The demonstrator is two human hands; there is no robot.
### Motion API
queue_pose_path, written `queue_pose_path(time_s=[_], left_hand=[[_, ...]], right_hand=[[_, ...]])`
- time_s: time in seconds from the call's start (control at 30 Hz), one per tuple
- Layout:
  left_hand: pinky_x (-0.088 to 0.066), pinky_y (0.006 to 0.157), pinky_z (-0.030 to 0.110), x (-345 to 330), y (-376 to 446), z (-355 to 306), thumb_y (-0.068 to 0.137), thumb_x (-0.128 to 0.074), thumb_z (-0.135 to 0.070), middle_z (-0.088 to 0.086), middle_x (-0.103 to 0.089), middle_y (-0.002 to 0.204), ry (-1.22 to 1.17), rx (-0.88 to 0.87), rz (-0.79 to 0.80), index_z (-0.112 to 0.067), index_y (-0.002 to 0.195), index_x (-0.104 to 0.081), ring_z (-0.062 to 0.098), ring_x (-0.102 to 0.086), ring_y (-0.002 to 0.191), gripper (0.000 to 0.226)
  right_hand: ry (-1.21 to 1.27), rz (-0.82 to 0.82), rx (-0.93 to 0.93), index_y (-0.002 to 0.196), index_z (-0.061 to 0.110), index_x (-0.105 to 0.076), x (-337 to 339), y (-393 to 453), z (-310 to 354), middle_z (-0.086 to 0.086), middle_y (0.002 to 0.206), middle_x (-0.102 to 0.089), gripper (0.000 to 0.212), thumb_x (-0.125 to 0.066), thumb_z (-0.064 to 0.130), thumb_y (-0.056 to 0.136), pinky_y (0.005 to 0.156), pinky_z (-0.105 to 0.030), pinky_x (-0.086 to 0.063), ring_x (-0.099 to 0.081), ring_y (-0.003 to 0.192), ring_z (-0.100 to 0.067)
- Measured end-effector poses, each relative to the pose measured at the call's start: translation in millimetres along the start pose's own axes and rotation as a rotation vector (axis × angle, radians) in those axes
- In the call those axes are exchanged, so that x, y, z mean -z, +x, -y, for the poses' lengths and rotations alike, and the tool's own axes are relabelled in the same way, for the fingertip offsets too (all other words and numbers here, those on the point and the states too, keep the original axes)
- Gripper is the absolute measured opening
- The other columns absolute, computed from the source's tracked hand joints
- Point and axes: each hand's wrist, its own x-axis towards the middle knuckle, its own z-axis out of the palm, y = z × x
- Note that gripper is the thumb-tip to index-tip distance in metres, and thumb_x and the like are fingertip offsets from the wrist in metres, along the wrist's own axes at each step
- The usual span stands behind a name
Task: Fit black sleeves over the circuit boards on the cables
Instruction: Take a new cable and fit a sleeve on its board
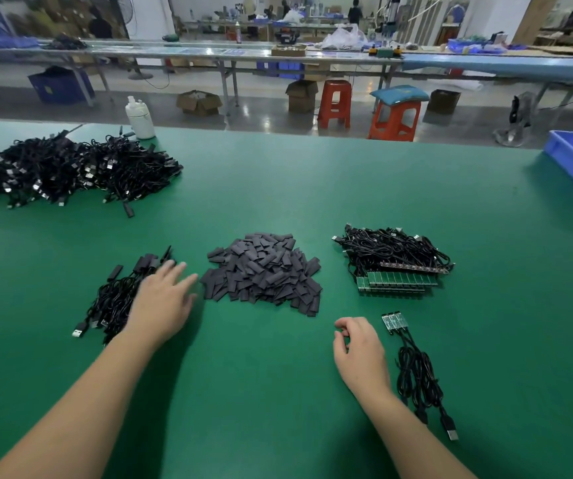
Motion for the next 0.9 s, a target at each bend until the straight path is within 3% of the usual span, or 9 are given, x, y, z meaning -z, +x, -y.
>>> queue_pose_path(time_s=[0.07,0.17,0.27,0.4,0.53,0.7,0.83,0.9], left_hand=[[-0.006,0.123,0.042,-13,-2,-14,0.103,-0.033,-0.039,0.000,-0.015,0.163,-0.006,-0.099,0.133,-0.026,0.154,-0.025,0.022,-0.006,0.152,0.053],[0.001,0.124,0.037,-28,-7,-17,0.100,-0.026,-0.015,0.003,-0.004,0.165,-0.019,-0.057,0.287,-0.014,0.157,-0.007,0.018,0.002,0.152,0.060],[0.003,0.124,0.035,-34,-6,-7,0.090,-0.032,0.000,0.008,0.000,0.165,0.008,0.006,0.285,-0.010,0.157,-0.003,0.019,0.002,0.152,0.074],[0.001,0.124,0.036,-33,-2,10,0.090,-0.033,0.006,0.009,-0.001,0.165,0.050,0.013,0.274,-0.008,0.157,-0.002,0.021,0.001,0.152,0.075],[0.000,0.124,0.036,-24,2,1,0.088,-0.038,0.003,0.008,-0.010,0.164,0.035,0.006,0.213,-0.009,0.157,-0.011,0.020,-0.006,0.152,0.075],[-0.027,0.117,0.034,-8,-12,-85,0.087,-0.054,0.000,0.005,-0.054,0.142,-0.460,-0.009,-0.241,-0.012,0.140,-0.051,0.020,-0.047,0.132,0.055],[-0.037,0.110,0.032,-5,-35,-177,0.094,-0.053,-0.016,0.001,-0.059,0.134,-0.757,-0.067,-0.251,-0.013,0.136,-0.055,0.016,-0.051,0.124,0.042],[-0.044,0.101,0.034,-7,-49,-209,0.092,-0.052,-0.016,0.002,-0.061,0.131,-0.721,-0.204,-0.235,-0.013,0.132,-0.057,0.019,-0.055,0.120,0.041]], right_hand=[[-0.007,0.001,0.004,0.111,0.024,-0.062,0,0,0,0.016,0.101,-0.051,0.016,-0.053,0.023,0.098,0.086,-0.025,-0.048,-0.050,0.098,-0.003],[-0.006,0.000,0.013,0.111,0.022,-0.062,1,-1,0,0.015,0.101,-0.052,0.016,-0.053,0.021,0.097,0.087,-0.028,-0.048,-0.050,0.099,-0.005],[-0.004,0.004,0.007,0.112,0.022,-0.062,1,-1,0,0.015,0.101,-0.052,0.017,-0.053,0.021,0.098,0.088,-0.029,-0.049,-0.051,0.100,-0.004],[-0.001,0.005,0.006,0.111,0.023,-0.062,1,0,2,0.015,0.102,-0.052,0.016,-0.053,0.022,0.098,0.088,-0.030,-0.049,-0.050,0.099,-0.004],[0.000,0.008,0.001,0.112,0.023,-0.061,2,0,2,0.015,0.102,-0.052,0.016,-0.053,0.023,0.098,0.087,-0.029,-0.049,-0.050,0.099,-0.004],[0.006,0.007,-0.009,0.111,0.025,-0.061,2,1,5,0.016,0.101,-0.051,0.015,-0.053,0.027,0.099,0.086,-0.027,-0.049,-0.050,0.098,-0.003],[0.017,-0.002,-0.016,0.106,0.024,-0.061,5,1,5,0.014,0.099,-0.052,0.016,-0.049,0.033,0.101,0.084,-0.028,-0.047,-0.052,0.096,-0.007],[0.013,-0.001,-0.027,0.105,0.020,-0.062,6,3,6,0.008,0.099,-0.056,0.020,-0.046,0.031,0.103,0.082,-0.031,-0.043,-0.055,0.096,-0.014]])
